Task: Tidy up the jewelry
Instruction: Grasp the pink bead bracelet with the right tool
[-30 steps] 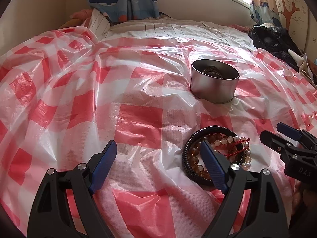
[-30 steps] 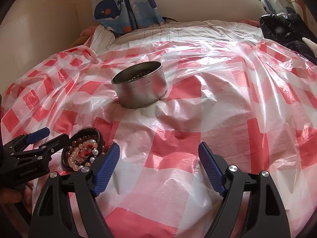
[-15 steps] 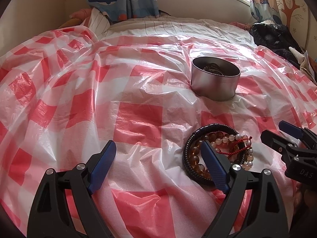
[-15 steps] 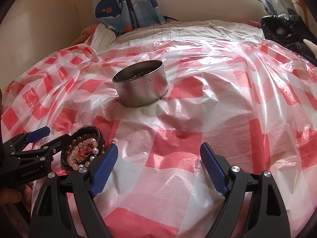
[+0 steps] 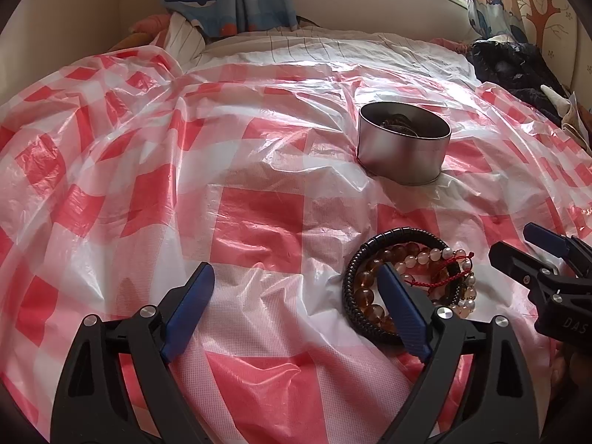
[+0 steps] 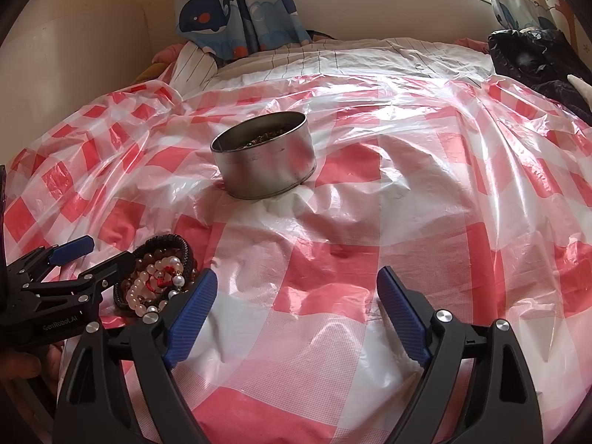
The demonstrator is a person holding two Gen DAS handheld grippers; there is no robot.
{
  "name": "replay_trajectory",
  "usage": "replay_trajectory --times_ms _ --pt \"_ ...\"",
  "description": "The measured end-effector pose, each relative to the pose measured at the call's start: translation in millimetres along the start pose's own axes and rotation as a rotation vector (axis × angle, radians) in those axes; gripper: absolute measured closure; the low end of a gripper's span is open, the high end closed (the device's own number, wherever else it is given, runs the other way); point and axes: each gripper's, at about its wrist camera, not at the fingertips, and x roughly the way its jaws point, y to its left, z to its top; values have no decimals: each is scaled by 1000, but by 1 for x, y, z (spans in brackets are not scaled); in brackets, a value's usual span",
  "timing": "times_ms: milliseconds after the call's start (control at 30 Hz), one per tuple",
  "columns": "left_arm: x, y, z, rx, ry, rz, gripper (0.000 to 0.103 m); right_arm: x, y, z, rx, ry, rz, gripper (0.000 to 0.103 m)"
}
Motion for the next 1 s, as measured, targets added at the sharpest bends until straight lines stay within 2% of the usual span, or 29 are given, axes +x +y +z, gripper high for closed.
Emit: replay_trajectory --times_ms 267,333,433,500,533,567,600,667,733,800,867,1000 --pt "0 2 -1 -8 -2 -12 17 0 1 -2 -5 -9 9 19" --pt "0 2 0 -8 0 -10 17 -6 3 -4 -15 -46 25 19" --pt "0 4 1 -17 2 -4 17 -19 11 -7 -54 -99 108 19" --pt "-2 8 0 -38 -4 0 17 -19 22 -7 -87 -85 178 19" --pt "-2 11 0 -53 -7 0 17 -18 26 -7 -102 -69 206 23" --pt "-3 15 0 -73 -7 -2 17 -15 32 -6 -118 -47 232 33" --pt "-2 18 0 -92 -6 -8 17 -11 37 -6 -134 -22 250 38" --pt "-1 21 1 -114 -2 -15 17 -4 45 -6 -160 22 260 55" --pt "-1 21 1 -117 0 -16 17 2 50 -5 -171 60 266 66" --pt "-1 22 1 -118 0 -17 17 3 51 -6 -171 78 291 77" --pt "-1 22 1 -123 -1 -20 17 -3 51 -7 -170 67 286 93" --pt "0 22 0 -125 -1 -22 17 -19 39 -13 -115 29 298 93"
